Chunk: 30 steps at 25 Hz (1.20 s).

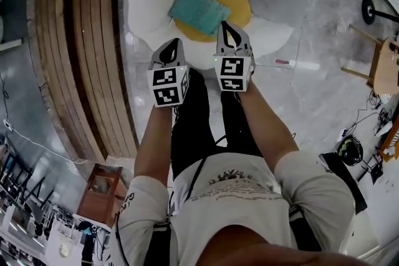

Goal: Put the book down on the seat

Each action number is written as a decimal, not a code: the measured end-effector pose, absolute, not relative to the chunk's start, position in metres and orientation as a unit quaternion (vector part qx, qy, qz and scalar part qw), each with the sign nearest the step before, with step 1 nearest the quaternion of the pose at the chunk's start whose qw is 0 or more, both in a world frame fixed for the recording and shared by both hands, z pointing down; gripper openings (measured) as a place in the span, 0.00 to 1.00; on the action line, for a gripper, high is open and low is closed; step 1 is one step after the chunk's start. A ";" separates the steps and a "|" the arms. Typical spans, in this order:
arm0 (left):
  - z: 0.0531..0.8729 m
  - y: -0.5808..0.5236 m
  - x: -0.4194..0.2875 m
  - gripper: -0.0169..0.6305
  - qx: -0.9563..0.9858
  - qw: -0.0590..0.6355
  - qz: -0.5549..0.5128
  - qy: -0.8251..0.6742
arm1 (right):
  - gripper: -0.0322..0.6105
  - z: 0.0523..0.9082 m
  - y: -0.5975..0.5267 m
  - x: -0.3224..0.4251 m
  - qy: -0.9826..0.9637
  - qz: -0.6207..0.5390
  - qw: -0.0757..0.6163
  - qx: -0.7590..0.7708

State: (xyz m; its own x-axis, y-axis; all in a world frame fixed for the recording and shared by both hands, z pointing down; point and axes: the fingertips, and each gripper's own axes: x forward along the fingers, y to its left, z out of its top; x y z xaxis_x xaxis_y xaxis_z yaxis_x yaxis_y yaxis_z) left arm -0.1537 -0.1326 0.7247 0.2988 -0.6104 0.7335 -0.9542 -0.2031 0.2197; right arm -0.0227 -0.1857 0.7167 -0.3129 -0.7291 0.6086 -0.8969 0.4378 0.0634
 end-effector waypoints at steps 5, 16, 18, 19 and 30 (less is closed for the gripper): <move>0.625 -0.149 -0.139 0.06 0.738 0.290 0.219 -0.568 | 0.09 0.600 -0.182 0.001 -0.817 0.146 0.218 0.513; 0.411 -0.184 -0.106 0.06 0.756 0.207 0.126 -0.608 | 0.09 0.402 -0.211 0.045 -0.829 0.137 0.082 0.536; 0.374 -0.194 -0.104 0.06 0.764 0.186 0.112 -0.608 | 0.09 0.367 -0.220 0.046 -0.830 0.132 0.055 0.538; 0.357 -0.199 -0.104 0.06 0.766 0.175 0.106 -0.609 | 0.09 0.349 -0.224 0.046 -0.831 0.127 0.040 0.540; 0.221 -0.199 -0.079 0.06 0.791 0.078 0.066 -0.604 | 0.09 0.200 -0.217 0.059 -0.842 0.038 -0.060 0.535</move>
State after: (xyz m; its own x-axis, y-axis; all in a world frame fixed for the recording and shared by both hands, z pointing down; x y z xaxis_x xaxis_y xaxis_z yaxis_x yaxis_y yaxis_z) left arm -0.0792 -0.1987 0.2212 0.2621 -0.9444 0.1986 -0.9650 -0.2587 0.0429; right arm 0.0586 -0.2170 0.1997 -0.4212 -0.9049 -0.0611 -0.8958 0.4256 -0.1280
